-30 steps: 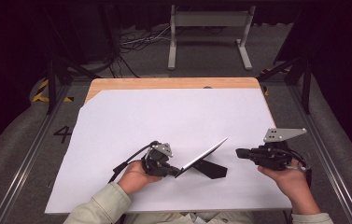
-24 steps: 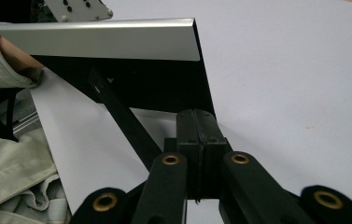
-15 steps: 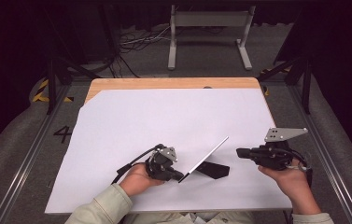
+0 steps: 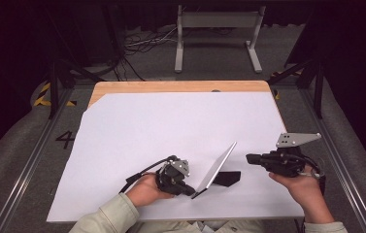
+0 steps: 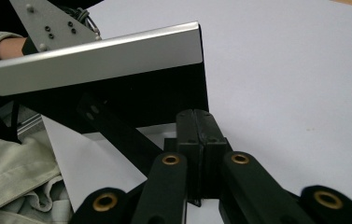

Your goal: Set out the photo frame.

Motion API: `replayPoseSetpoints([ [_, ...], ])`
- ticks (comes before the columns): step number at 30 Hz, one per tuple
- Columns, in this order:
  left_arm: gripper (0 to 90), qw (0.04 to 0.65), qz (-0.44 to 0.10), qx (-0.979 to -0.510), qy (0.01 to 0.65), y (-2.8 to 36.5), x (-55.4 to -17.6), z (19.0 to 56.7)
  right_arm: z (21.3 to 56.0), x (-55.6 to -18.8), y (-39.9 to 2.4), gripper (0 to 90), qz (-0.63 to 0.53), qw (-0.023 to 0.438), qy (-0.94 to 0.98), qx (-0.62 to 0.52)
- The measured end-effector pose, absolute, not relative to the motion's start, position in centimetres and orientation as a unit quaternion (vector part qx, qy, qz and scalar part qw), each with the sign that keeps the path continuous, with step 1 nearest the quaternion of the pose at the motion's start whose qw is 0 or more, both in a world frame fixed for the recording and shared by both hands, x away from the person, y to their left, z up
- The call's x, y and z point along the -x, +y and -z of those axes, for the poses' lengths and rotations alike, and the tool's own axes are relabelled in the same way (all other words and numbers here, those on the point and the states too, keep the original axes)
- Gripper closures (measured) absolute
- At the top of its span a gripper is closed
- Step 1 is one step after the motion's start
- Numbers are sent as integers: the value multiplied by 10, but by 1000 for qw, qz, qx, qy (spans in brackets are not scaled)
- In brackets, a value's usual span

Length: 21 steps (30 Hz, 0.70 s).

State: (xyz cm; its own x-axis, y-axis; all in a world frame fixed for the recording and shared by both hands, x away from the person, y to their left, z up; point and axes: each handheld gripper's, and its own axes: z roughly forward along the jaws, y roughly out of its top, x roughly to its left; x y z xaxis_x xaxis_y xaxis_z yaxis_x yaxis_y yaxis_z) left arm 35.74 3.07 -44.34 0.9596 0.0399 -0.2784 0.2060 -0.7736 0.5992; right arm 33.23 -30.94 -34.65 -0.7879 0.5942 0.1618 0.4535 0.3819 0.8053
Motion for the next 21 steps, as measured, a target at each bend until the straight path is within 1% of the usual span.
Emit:
replayPoseSetpoints([
  [21, 900, 327, 145, -934, 16, 2, -339, 445, 345, -332, -311, 895, -460, 77, 825, -321],
])
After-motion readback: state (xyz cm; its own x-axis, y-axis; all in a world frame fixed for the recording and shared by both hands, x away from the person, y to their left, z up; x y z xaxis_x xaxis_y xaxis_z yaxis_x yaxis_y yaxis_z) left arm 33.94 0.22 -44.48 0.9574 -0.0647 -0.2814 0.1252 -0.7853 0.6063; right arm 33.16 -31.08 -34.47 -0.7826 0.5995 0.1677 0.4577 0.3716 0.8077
